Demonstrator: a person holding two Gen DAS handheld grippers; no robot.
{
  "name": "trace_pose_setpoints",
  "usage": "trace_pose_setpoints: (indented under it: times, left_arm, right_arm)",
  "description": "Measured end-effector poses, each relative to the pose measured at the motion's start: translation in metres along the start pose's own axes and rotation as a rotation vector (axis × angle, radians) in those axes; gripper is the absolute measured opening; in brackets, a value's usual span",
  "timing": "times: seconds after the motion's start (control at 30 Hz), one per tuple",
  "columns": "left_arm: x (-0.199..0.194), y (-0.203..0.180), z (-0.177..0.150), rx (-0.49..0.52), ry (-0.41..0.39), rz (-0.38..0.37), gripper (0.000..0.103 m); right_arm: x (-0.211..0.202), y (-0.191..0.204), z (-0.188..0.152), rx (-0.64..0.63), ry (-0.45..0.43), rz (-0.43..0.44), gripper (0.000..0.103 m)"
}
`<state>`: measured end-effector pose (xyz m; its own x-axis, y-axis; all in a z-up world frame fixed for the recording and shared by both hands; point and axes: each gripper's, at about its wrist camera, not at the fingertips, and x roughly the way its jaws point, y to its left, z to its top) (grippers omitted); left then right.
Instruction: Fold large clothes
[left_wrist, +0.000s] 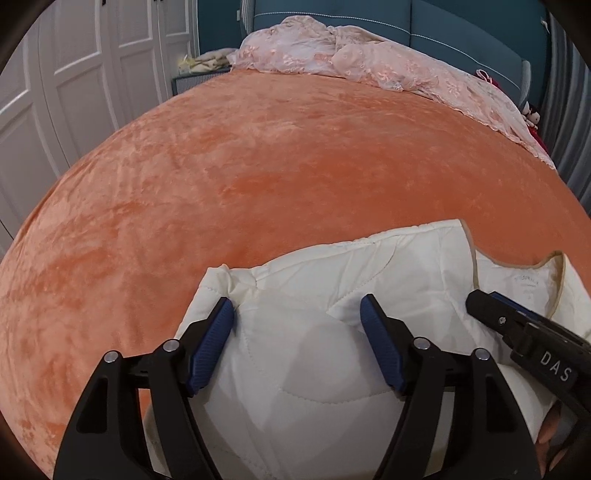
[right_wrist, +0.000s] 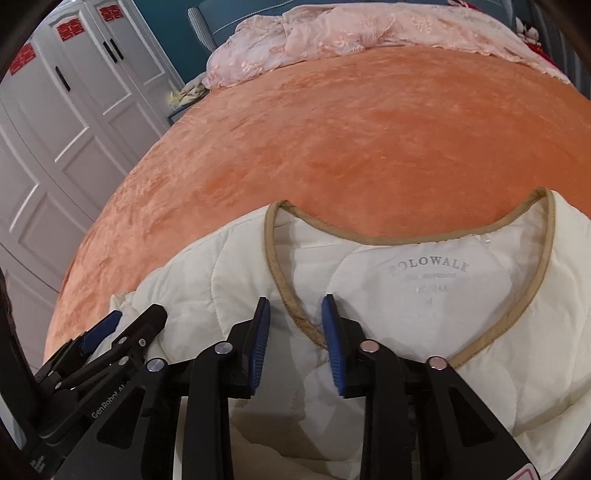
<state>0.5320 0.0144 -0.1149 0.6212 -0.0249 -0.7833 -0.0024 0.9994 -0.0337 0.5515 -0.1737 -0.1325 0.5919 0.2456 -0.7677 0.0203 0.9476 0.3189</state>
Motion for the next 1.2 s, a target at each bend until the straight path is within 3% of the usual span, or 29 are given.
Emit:
trace_pose_setpoints:
  times: [0.13, 0.37, 0.43, 0.5, 0.6, 0.67, 0.77, 0.83, 0.93, 1.1, 1.2]
  left_arm:
    - [0.001, 0.001, -0.003, -0.004, -0.018, -0.004, 0.07]
    - [0.002, -0.002, -0.006, 0.006, -0.034, 0.017, 0.07]
    - [0.002, -0.003, -0.005, 0.01, -0.03, 0.025, 0.07]
    - [0.002, -0.005, -0.003, 0.02, -0.016, 0.033, 0.071]
    - [-0.013, -0.006, 0.005, 0.032, -0.011, 0.02, 0.07]
    - [-0.038, -0.013, 0.01, 0.042, -0.042, -0.044, 0.07]
    - [-0.07, -0.05, 0.019, 0.083, -0.061, -0.166, 0.07]
    - [-0.078, -0.088, 0.021, 0.113, -0.027, -0.266, 0.071]
    - [-0.07, -0.141, 0.017, 0.146, 0.039, -0.367, 0.07]
    - [-0.036, -0.203, -0.002, 0.228, 0.11, -0.348, 0.069]
    - [-0.015, -0.219, -0.016, 0.279, 0.134, -0.285, 0.066]
  right_arm:
    - [0.004, 0.001, -0.001, -0.014, -0.016, -0.043, 0.016]
    - [-0.002, -0.004, -0.002, 0.011, -0.066, -0.056, 0.014]
    - [-0.019, -0.014, -0.003, 0.073, -0.133, -0.111, 0.017]
    - [-0.054, -0.04, -0.004, 0.196, -0.224, -0.099, 0.018]
    - [-0.095, -0.078, -0.004, 0.229, -0.252, -0.139, 0.018]
    - [-0.116, -0.1, -0.004, 0.213, -0.253, -0.177, 0.021]
    - [-0.14, -0.146, -0.006, 0.236, -0.221, -0.223, 0.024]
    - [-0.139, -0.173, -0.008, 0.272, -0.176, -0.228, 0.024]
    - [-0.128, -0.196, -0.013, 0.32, -0.13, -0.161, 0.024]
    - [-0.109, -0.192, -0.015, 0.25, -0.102, -0.115, 0.025]
    - [-0.1, -0.182, -0.017, 0.195, -0.086, -0.142, 0.025]
